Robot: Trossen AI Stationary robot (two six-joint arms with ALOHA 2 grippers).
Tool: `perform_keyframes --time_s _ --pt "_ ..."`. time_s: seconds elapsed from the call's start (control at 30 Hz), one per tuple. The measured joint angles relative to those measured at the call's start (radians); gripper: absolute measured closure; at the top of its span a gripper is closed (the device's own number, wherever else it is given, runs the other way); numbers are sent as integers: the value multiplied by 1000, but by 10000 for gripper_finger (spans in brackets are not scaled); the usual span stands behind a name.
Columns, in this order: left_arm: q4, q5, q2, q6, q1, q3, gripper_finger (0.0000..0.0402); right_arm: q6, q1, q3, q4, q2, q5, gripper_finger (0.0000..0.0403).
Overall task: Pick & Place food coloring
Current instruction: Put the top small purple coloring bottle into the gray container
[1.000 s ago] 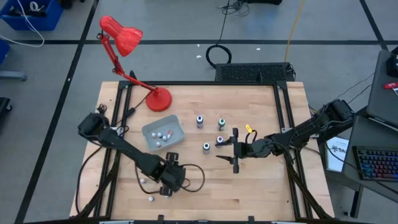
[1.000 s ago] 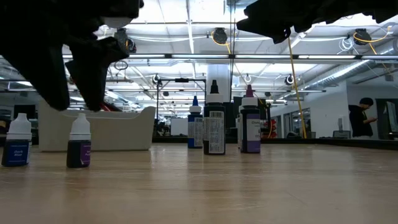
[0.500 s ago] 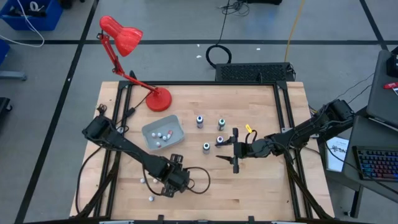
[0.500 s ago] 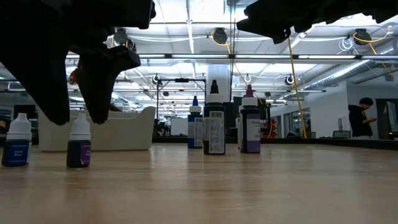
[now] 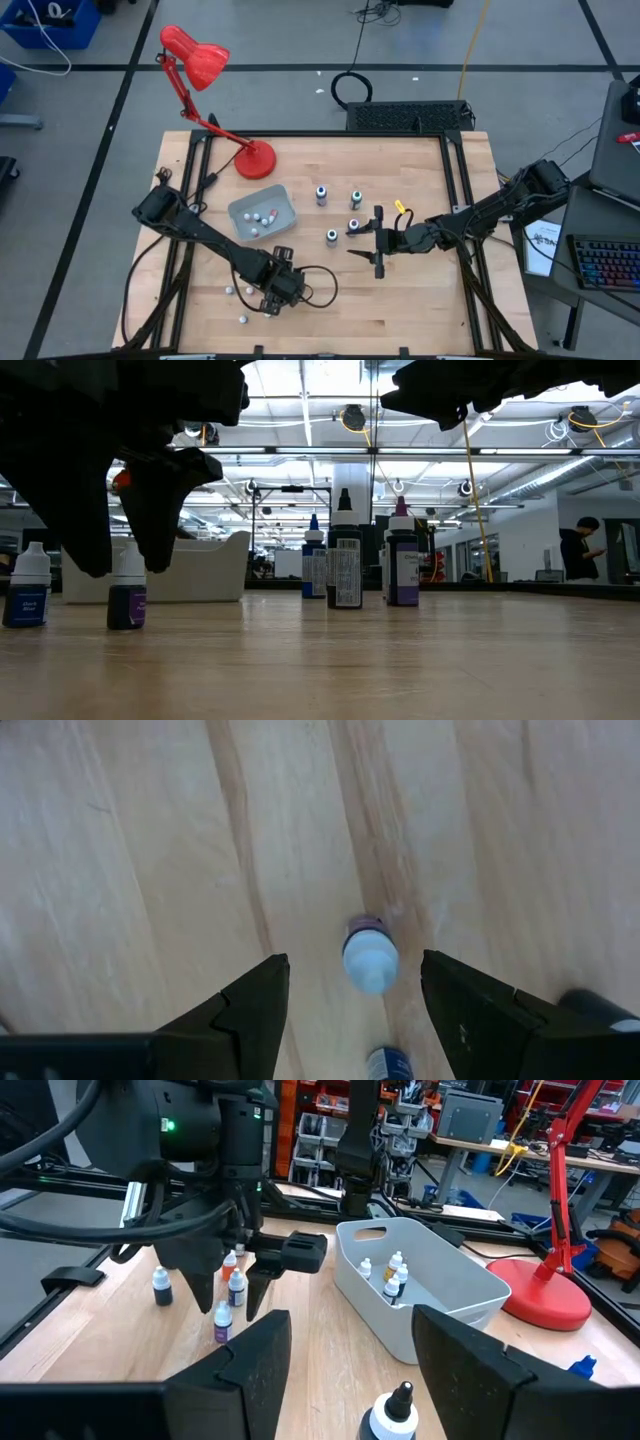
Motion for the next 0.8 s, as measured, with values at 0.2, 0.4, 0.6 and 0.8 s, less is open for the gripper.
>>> perform_keyframes --time_s 0.2,0.4,0.6,0.8 --pt "2 11 0 -2 0 0 181 0 0 0 0 0 0 206" --pt "3 20 0 -2 0 0 253 1 0 0 0 0 0 206" --pt "4 25 0 -2 1 0 325 1 0 0 0 0 0 206" --pt "17 24 0 -2 1 0 350 1 0 0 0 0 0 206"
